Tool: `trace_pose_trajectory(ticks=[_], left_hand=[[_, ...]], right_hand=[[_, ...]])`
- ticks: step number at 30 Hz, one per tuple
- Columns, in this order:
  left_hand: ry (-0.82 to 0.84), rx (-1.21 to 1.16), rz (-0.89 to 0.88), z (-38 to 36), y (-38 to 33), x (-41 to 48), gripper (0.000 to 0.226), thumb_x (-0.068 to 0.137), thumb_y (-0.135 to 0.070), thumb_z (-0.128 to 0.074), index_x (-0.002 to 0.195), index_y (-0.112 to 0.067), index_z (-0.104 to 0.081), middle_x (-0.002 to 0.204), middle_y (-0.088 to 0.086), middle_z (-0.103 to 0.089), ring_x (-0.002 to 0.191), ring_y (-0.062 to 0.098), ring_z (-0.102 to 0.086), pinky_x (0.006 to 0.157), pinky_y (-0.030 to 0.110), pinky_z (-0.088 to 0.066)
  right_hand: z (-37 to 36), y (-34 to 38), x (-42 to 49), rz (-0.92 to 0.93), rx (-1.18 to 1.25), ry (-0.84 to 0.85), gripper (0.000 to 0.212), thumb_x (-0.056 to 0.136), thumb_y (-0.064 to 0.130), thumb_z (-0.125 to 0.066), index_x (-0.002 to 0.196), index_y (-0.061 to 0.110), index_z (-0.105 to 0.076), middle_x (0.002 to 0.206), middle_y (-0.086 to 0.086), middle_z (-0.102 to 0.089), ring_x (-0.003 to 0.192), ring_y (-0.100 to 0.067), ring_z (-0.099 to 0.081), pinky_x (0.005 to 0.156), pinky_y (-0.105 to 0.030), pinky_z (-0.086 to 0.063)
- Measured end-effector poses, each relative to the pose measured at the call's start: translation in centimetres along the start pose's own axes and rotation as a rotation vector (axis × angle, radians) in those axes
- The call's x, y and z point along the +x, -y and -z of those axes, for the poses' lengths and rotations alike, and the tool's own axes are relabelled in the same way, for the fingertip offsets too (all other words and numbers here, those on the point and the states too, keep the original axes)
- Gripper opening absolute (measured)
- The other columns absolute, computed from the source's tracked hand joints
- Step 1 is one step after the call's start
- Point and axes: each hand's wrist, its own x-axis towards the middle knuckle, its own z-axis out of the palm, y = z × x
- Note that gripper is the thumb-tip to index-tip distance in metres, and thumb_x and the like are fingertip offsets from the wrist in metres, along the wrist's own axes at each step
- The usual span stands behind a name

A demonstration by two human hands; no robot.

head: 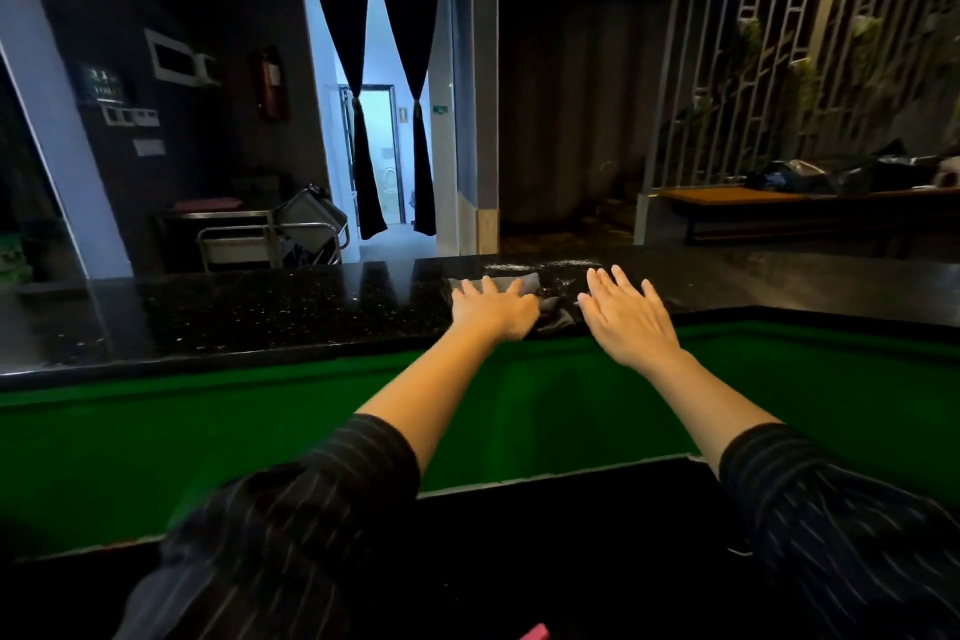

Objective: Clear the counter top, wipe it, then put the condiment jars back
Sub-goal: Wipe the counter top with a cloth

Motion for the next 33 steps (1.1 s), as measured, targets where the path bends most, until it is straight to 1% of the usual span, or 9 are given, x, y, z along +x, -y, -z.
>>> trace_pose_trajectory(ticks=[3, 8, 13, 18, 21, 23, 27, 30, 33], left_hand=[[-0.019, 0.005, 0.011, 0.2, 3.8, -0.4, 0.056, 0.098, -0.044, -0.012, 0.152, -0.031, -0.01, 0.16, 0.013, -0.008, 0.146, 0.038, -0.006, 0.118, 0.053, -0.008], [-0.047, 0.025, 0.246, 0.5, 8.0, -0.7, 0.056, 0.096, -0.043, -0.013, 0.152, -0.035, -0.009, 0.16, 0.012, -0.01, 0.145, 0.039, -0.01, 0.117, 0.052, -0.01], [-0.048, 0.041, 0.355, 0.0, 2.0, 1.4, 0.059, 0.095, -0.049, -0.014, 0.152, -0.035, -0.006, 0.16, 0.015, -0.004, 0.144, 0.044, -0.003, 0.118, 0.054, -0.005], [-0.032, 0.053, 0.261, -0.9, -5.9, 4.2, 0.06, 0.095, -0.052, -0.014, 0.152, -0.034, -0.007, 0.16, 0.015, -0.003, 0.145, 0.043, -0.001, 0.117, 0.055, -0.002], [-0.007, 0.063, 0.171, -1.5, -7.0, 4.4, 0.056, 0.097, -0.049, -0.014, 0.151, -0.035, -0.007, 0.16, 0.014, -0.004, 0.145, 0.044, -0.004, 0.116, 0.056, -0.005], [-0.024, 0.087, 0.149, -1.5, -5.2, 4.4, 0.052, 0.099, -0.044, -0.013, 0.15, -0.036, -0.008, 0.16, 0.013, -0.006, 0.144, 0.044, -0.009, 0.114, 0.057, -0.011], [-0.065, 0.037, 0.331, -0.8, 2.3, 5.1, 0.06, 0.095, -0.048, -0.012, 0.151, -0.028, -0.012, 0.16, 0.009, -0.01, 0.144, 0.039, -0.015, 0.114, 0.055, -0.016], [-0.016, 0.082, 0.393, -0.2, 6.2, 7.0, 0.075, 0.086, -0.059, -0.006, 0.151, -0.023, -0.013, 0.161, 0.007, -0.005, 0.145, 0.039, -0.012, 0.115, 0.056, -0.013], [-0.04, 0.058, 0.445, 0.4, 5.3, 9.2, 0.063, 0.097, -0.054, -0.017, 0.153, -0.025, -0.008, 0.16, 0.011, -0.006, 0.145, 0.04, -0.009, 0.117, 0.052, -0.009]], right_hand=[[0.4, -0.3, 0.0, 0.049, 0.038, 0.035, 0.061, 0.103, 0.046, -0.017, 0.154, 0.013, -0.012, 0.162, -0.002, -0.012, 0.149, -0.016, -0.003, 0.12, -0.044, -0.006], [1.1, -3.6, 0.6, 0.143, 0.019, 0.105, 0.065, 0.102, 0.051, -0.015, 0.155, 0.014, -0.007, 0.162, -0.001, -0.006, 0.149, -0.014, 0.002, 0.12, -0.042, -0.003], [1.2, -5.3, 1.4, 0.19, 0.013, 0.1, 0.06, 0.102, 0.045, -0.015, 0.154, 0.015, -0.013, 0.161, -0.001, -0.015, 0.149, -0.015, -0.009, 0.12, -0.043, -0.009], [1.1, -5.7, 1.7, 0.226, 0.097, 0.081, 0.06, 0.102, 0.044, -0.019, 0.155, 0.016, -0.011, 0.161, -0.002, -0.016, 0.148, -0.016, -0.014, 0.118, -0.043, -0.015], [1.2, -6.3, 1.8, 0.295, 0.136, 0.114, 0.061, 0.103, 0.044, -0.019, 0.155, 0.015, -0.004, 0.162, -0.002, -0.007, 0.149, -0.015, -0.006, 0.12, -0.044, -0.01], [1.5, -7.5, 2.6, 0.304, 0.194, 0.164, 0.062, 0.103, 0.046, -0.016, 0.155, 0.017, 0.002, 0.162, 0.001, 0.002, 0.149, -0.013, 0.002, 0.12, -0.042, -0.004], [1.9, -9.8, 4.5, 0.202, 0.223, 0.24, 0.065, 0.101, 0.051, -0.014, 0.155, 0.018, 0.003, 0.163, 0.0, 0.004, 0.149, -0.014, 0.002, 0.119, -0.041, -0.003], [1.2, -9.3, 4.3, 0.227, 0.152, 0.204, 0.067, 0.1, 0.054, -0.013, 0.155, 0.017, 0.001, 0.162, -0.001, 0.0, 0.149, -0.015, -0.001, 0.119, -0.042, -0.005], [0.8, -8.9, 4.3, 0.223, 0.102, 0.14, 0.067, 0.1, 0.055, -0.013, 0.155, 0.017, -0.004, 0.162, -0.004, -0.009, 0.149, -0.018, -0.009, 0.119, -0.043, -0.012]])
